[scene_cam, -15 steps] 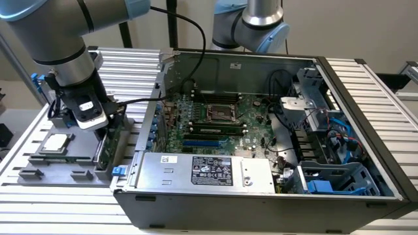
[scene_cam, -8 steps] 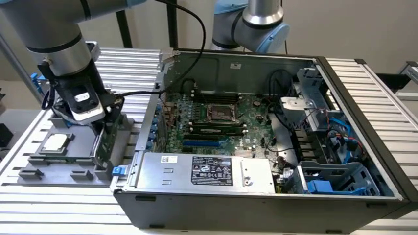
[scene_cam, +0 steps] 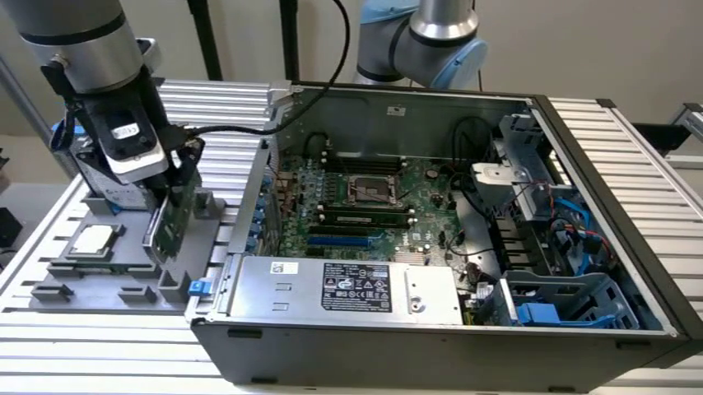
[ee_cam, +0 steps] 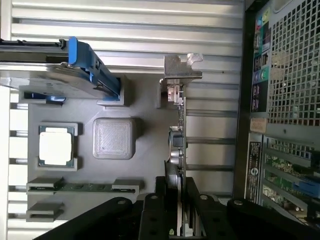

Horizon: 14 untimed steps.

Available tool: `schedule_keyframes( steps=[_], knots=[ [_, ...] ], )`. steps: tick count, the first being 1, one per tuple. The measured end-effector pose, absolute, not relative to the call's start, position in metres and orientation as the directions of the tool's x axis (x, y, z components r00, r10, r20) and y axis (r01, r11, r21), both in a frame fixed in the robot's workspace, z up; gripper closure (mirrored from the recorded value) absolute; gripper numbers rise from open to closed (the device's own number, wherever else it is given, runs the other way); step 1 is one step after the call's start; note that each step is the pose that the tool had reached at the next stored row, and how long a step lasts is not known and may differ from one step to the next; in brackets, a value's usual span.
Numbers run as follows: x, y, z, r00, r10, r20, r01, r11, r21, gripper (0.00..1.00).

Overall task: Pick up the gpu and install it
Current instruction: 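Pick up the gpu and move the gpu toward the slot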

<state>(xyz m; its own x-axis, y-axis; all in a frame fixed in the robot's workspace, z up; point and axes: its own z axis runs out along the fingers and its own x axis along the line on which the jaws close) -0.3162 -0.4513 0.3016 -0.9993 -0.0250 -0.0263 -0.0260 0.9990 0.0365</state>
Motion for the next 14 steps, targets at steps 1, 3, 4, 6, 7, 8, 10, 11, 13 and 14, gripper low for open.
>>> schedule_keyframes(
  steps=[1,3,4,6,7,8,10,11,13,14],
  knots=[
    [-0.316,-0.451,0.306,-0.999,-0.025,-0.026,-0.026,0.999,0.036,1.0],
    [-0.314,-0.452,0.315,-0.999,-0.025,-0.026,-0.026,0.999,0.036,1.0],
    [-0.313,-0.452,0.32,-0.999,-0.025,-0.026,-0.026,0.999,0.036,1.0],
    [-0.312,-0.452,0.329,-0.999,-0.025,-0.026,-0.026,0.999,0.037,1.0],
    [-0.311,-0.452,0.333,-0.999,-0.025,-0.025,-0.026,0.999,0.036,1.0],
    [-0.31,-0.452,0.338,-0.999,-0.024,-0.025,-0.025,0.999,0.037,1.0],
    [-0.308,-0.453,0.347,-0.999,-0.024,-0.024,-0.025,0.999,0.036,1.0],
    [-0.306,-0.453,0.352,-0.999,-0.024,-0.024,-0.025,0.999,0.037,1.0],
    [-0.303,-0.454,0.361,-0.999,-0.024,-0.022,-0.024,0.999,0.037,1.0],
    [-0.301,-0.454,0.365,-1.0,-0.023,-0.021,-0.024,0.999,0.037,1.0]
  ],
)
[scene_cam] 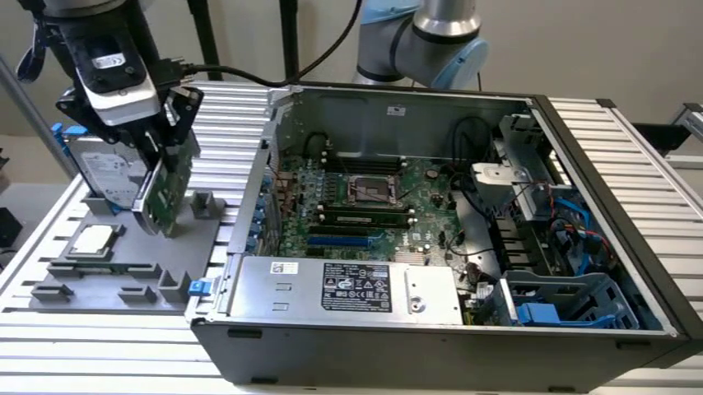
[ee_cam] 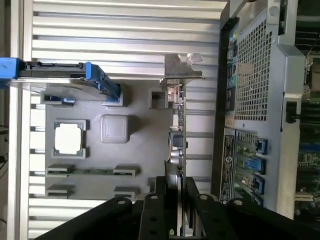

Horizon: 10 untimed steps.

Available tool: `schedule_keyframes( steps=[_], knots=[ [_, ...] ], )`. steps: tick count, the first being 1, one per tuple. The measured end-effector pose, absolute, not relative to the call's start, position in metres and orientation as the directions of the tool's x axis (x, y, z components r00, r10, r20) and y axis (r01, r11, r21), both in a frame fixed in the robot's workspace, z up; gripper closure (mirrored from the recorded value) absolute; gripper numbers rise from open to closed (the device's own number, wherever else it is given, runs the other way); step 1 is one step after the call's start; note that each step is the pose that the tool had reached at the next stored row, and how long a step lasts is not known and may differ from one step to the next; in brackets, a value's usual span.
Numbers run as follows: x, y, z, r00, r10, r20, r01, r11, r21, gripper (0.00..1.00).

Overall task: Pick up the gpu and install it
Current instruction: 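Pick up the gpu and move the gpu toward the slot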

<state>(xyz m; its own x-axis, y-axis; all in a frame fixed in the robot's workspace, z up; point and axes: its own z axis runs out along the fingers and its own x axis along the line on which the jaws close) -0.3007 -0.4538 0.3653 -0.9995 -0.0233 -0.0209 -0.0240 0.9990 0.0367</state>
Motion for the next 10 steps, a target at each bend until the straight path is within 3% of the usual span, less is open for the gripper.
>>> schedule_keyframes(
  steps=[10],
  knots=[
    [-0.281,-0.456,0.411,-1.0,-0.021,-0.008,-0.021,0.999,0.037,1.0]
  ],
)
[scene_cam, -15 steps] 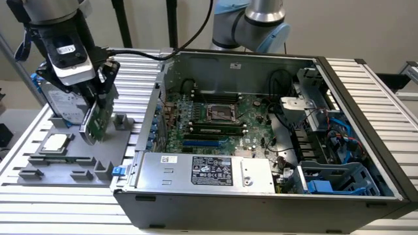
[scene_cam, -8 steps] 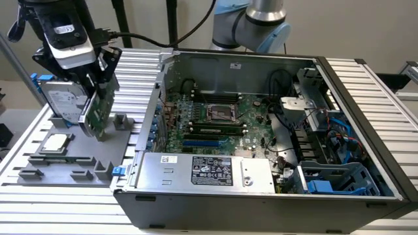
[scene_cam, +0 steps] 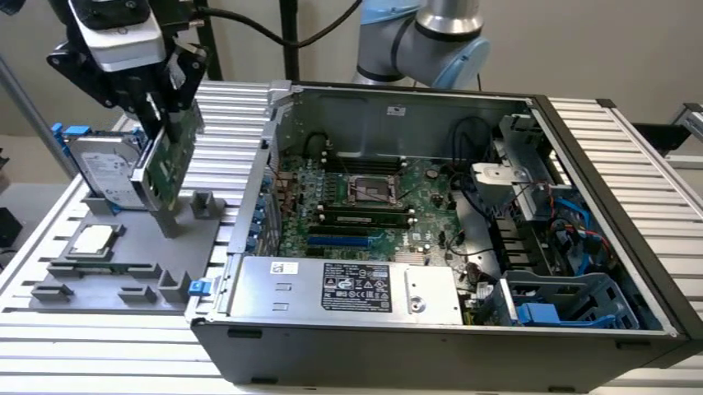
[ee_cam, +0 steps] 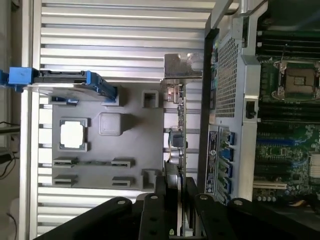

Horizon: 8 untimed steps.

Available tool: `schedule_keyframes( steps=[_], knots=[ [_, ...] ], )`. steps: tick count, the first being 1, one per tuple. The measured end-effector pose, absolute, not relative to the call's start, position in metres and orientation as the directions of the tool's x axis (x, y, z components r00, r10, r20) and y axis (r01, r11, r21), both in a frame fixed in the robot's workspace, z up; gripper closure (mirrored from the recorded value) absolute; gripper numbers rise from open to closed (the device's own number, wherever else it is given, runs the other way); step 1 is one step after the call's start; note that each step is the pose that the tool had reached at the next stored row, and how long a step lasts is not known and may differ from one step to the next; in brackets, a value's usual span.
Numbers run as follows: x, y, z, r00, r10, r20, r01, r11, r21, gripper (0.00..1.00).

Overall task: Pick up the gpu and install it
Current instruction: 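Pick up the gpu and move the gpu toward the slot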

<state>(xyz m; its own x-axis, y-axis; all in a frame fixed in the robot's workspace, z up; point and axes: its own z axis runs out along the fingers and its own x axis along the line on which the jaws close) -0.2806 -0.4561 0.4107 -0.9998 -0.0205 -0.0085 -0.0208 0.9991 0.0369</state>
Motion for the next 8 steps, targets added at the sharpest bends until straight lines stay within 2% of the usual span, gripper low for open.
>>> schedule_keyframes(
  steps=[8],
  knots=[
    [-0.249,-0.456,0.444,-1.0,-0.02,0.008,-0.02,0.999,0.037,1.0]
  ],
)
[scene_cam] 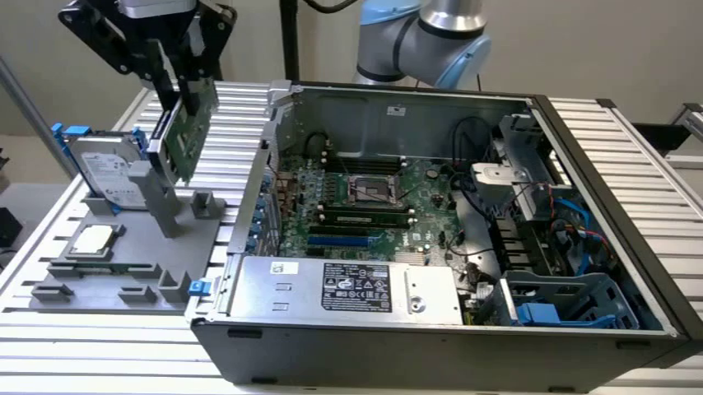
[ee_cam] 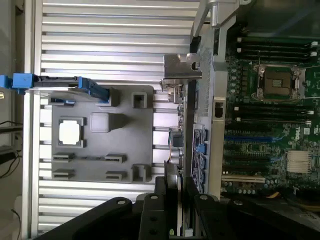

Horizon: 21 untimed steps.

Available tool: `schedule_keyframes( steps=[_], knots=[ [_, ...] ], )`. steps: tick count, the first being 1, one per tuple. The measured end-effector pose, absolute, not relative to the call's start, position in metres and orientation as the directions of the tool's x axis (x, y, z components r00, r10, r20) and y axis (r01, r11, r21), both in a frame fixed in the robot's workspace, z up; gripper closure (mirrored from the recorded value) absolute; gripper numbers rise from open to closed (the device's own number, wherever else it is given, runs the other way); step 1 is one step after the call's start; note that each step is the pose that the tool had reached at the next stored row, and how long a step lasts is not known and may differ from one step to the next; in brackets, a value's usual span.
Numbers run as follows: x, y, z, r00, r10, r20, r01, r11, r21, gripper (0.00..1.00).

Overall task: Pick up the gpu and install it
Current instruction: 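Pick up the gpu and move the gpu toward the slot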

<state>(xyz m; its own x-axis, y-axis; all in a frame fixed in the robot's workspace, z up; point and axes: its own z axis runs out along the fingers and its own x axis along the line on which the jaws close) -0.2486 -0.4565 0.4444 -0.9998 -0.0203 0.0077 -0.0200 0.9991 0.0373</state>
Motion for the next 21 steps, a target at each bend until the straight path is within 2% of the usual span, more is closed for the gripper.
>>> schedule_keyframes(
  steps=[13,21],
  knots=[
    [-0.189,-0.457,0.451,-0.999,-0.02,0.045,-0.019,0.999,0.038,1.0],
    [-0.153,-0.458,0.45,-0.998,-0.02,0.054,-0.018,0.999,0.038,1.0]
  ],
)
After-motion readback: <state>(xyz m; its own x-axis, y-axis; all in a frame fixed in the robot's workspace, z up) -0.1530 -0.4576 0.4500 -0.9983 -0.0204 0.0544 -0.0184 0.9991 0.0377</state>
